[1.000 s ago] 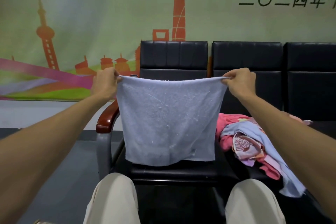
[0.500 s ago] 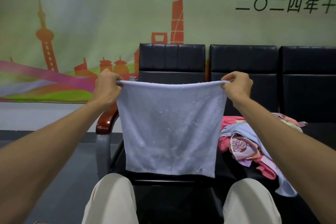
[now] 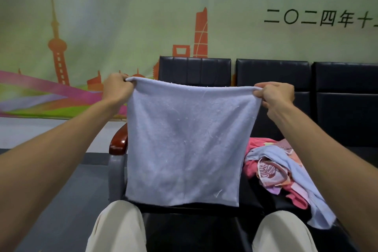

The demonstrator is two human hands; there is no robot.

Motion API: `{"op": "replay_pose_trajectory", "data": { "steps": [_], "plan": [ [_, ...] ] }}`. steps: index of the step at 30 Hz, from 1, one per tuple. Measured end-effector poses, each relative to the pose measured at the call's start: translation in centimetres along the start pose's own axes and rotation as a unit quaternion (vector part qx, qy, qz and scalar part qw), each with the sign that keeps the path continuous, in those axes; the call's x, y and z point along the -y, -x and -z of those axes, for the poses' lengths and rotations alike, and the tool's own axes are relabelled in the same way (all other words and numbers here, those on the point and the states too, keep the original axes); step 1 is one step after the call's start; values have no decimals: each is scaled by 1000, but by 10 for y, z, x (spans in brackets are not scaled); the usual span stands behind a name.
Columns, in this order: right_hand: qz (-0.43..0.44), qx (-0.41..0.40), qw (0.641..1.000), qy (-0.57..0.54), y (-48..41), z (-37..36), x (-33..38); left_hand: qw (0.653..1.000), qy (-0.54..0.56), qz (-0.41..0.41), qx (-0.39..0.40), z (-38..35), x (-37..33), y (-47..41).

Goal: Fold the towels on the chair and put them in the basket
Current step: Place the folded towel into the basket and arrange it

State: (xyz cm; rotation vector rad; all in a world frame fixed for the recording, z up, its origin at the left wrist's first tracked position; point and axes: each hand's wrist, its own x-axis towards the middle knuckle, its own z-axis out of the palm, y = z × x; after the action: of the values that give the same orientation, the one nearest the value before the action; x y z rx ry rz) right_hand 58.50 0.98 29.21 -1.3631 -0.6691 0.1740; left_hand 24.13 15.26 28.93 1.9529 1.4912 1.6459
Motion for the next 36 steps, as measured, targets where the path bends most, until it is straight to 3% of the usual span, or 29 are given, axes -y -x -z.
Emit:
{"op": "replay_pose_trajectory", "data": {
  "steps": [3, 5, 7, 9, 15, 24, 30, 33, 36],
  "plan": [
    [84, 0, 992, 91, -5, -3, -4, 993, -110, -31, -12, -5, -5, 1],
    [146, 3, 969, 199, -7, -8, -19, 995, -96, -18, -1, -20, 4, 3],
    [173, 2, 943, 283, -13, -15, -45, 999, -7, 39, 30, -45, 21, 7],
    [159, 11, 937, 310, -22, -25, -75, 990, 75, 97, 65, -73, 40, 14],
    [81, 72, 943, 316, -50, -54, -169, 972, 117, 177, 106, -161, 114, 32],
    [4, 151, 933, 325, -86, -108, -299, 963, 34, 223, 149, -279, 201, 50],
    [-32, 173, 943, 282, -110, -141, -351, 943, 87, 257, 193, -320, 238, 45],
    [-17, 229, 922, 313, -101, -140, -355, 935, 77, 217, 271, -316, 237, 58],
    [63, 287, 887, 356, -82, -126, -351, 940, 11, 80, 333, -295, 229, 73]
  ]
}}
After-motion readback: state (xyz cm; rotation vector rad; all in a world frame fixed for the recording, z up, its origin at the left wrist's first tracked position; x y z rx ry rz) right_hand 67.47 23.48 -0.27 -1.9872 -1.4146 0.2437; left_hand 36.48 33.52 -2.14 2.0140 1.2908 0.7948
